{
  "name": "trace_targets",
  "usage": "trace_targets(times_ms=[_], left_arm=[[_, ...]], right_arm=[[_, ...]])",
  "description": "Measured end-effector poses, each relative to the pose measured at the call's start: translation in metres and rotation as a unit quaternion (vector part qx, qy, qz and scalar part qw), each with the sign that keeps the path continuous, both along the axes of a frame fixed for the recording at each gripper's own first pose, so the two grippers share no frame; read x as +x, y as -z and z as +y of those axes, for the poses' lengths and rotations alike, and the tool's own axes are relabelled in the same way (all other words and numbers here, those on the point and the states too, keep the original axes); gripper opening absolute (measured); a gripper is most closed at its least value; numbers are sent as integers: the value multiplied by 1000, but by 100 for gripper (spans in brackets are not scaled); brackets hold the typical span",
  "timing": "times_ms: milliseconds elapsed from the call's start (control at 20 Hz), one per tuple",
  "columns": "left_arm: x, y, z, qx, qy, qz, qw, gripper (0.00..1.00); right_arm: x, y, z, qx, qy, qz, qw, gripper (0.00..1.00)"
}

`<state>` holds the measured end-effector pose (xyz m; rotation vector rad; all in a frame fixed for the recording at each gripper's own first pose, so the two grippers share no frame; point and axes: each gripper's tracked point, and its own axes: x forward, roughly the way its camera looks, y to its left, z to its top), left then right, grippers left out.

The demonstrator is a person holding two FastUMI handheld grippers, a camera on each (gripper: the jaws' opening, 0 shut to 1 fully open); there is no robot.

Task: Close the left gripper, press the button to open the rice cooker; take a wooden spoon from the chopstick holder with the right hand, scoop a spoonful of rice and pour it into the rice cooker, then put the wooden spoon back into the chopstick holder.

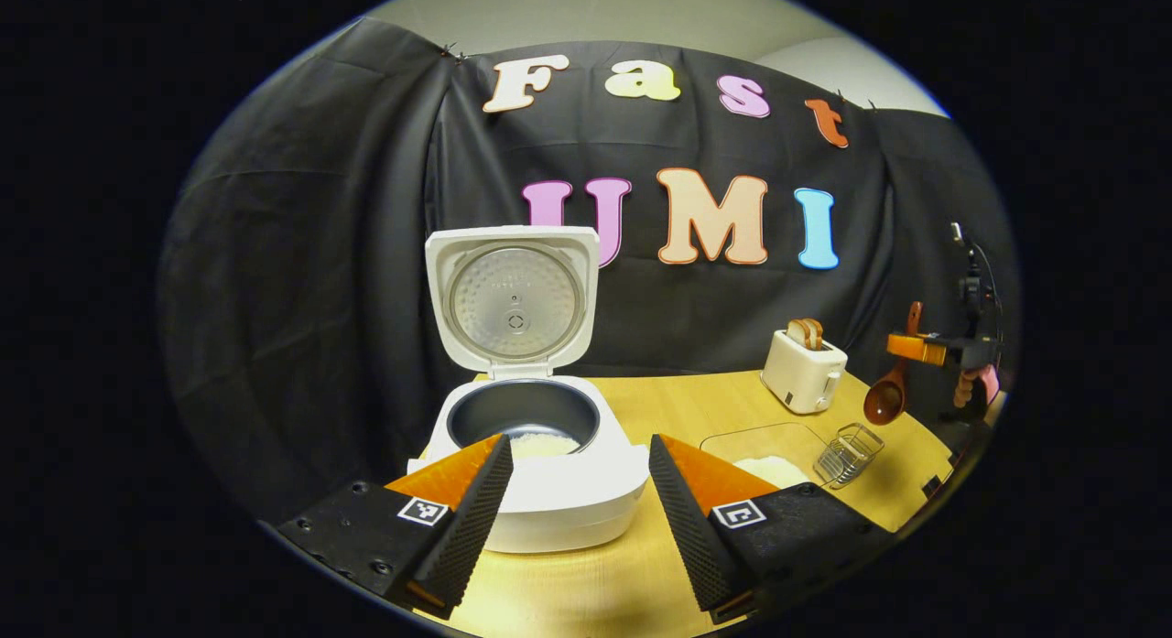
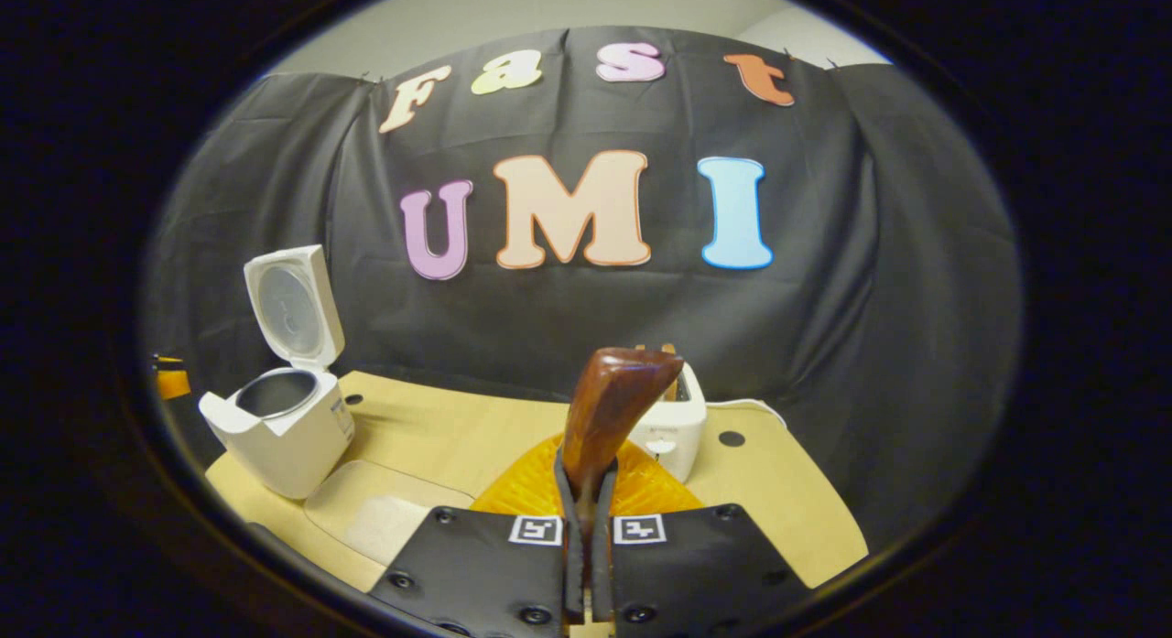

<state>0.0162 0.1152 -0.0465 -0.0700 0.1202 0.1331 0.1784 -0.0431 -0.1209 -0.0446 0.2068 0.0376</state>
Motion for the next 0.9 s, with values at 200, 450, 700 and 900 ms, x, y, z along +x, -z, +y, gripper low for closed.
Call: trace_targets(times_ms=[200,450,700,900], left_arm=[[1,3,-11,4,-6,8,1000,88],[4,1,-18,13,-12,7,1000,89],[8,-2,-21,13,-10,7,1000,89],[8,-2,-19,13,-8,6,1000,88]], right_arm=[[4,40,-6,15,6,23,1000,6],[5,73,-7,19,10,41,999,5],[3,95,1,19,1,60,998,8],[-3,112,6,13,-12,82,996,13]])
